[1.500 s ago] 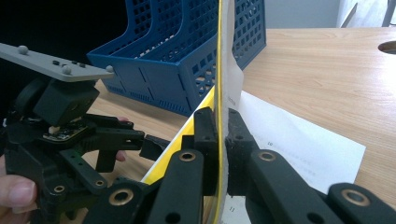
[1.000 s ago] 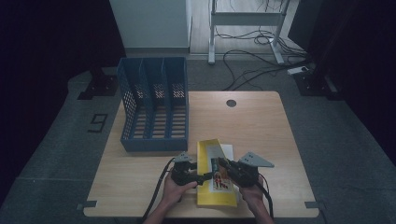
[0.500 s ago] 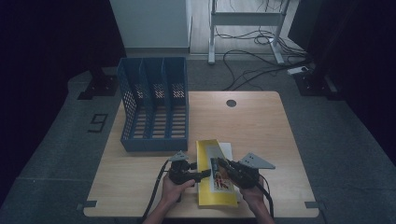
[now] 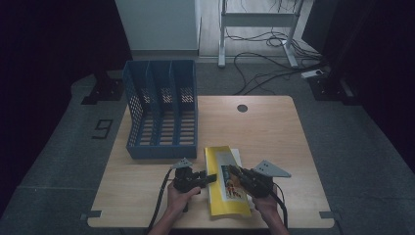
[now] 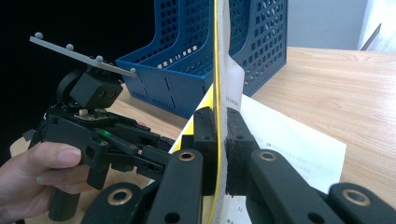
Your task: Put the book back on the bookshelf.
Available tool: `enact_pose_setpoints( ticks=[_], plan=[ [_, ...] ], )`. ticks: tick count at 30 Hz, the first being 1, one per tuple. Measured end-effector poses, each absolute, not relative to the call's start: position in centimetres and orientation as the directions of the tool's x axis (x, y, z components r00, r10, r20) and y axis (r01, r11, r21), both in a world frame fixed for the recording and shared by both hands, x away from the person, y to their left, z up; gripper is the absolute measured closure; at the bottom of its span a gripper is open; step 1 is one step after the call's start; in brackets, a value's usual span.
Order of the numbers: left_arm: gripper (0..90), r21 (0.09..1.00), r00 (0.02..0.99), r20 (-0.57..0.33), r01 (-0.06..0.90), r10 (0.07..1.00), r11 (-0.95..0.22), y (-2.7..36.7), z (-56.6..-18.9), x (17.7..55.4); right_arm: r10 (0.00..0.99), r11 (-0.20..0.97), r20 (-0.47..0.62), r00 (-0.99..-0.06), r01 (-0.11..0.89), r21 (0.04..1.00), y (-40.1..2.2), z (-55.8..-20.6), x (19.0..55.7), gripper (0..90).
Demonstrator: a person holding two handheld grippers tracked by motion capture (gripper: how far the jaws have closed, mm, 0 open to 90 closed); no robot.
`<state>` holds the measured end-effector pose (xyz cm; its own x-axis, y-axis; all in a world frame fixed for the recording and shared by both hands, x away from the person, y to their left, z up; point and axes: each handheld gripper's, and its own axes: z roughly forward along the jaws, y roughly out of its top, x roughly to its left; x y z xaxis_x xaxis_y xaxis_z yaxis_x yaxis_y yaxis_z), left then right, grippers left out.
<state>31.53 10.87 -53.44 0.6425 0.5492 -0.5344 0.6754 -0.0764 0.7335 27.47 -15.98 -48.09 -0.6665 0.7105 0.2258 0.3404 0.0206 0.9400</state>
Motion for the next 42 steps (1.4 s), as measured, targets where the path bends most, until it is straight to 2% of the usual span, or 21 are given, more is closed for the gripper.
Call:
enact_pose_setpoints(
  ticks=[9,15,20,24,27,35,42],
  plan=[
    [61.3,0.73,0.636,-0.551,0.681,0.54,-0.058,11.1,-53.5,31.5,0.717,0.04,0.212,-0.664,0.343,0.939,-16.1,-48.3,27.6,84.0],
    [64.9,0.748,0.645,-0.525,0.661,0.555,-0.061,10.9,-53.2,31.1,0.74,0.04,0.24,-0.628,0.396,0.917,-16.7,-49.0,28.4,84.1],
    [65.0,0.748,0.644,-0.523,0.661,0.559,-0.061,10.8,-53.1,31.0,0.735,0.036,0.246,-0.632,0.399,0.916,-16.8,-49.1,28.5,84.7],
    [63.3,0.746,0.642,-0.532,0.663,0.552,-0.053,10.9,-52.9,31.1,0.709,0.014,0.268,-0.652,0.394,0.919,-17.0,-48.8,28.3,85.5],
    [59.3,0.741,0.637,-0.556,0.671,0.534,-0.029,11.2,-52.9,31.2,0.655,-0.045,0.319,-0.685,0.386,0.921,-17.5,-48.3,28.1,85.7],
    [58.8,0.758,0.657,-0.55,0.652,0.516,-0.024,11.3,-52.7,31.1,0.622,-0.065,0.337,-0.706,0.383,0.922,-17.6,-48.0,27.9,85.8],
    [61.5,0.767,0.664,-0.532,0.64,0.526,-0.033,11.2,-52.7,31.0,0.66,-0.027,0.296,-0.69,0.373,0.928,-17.5,-48.2,28.0,85.8]
  ],
)
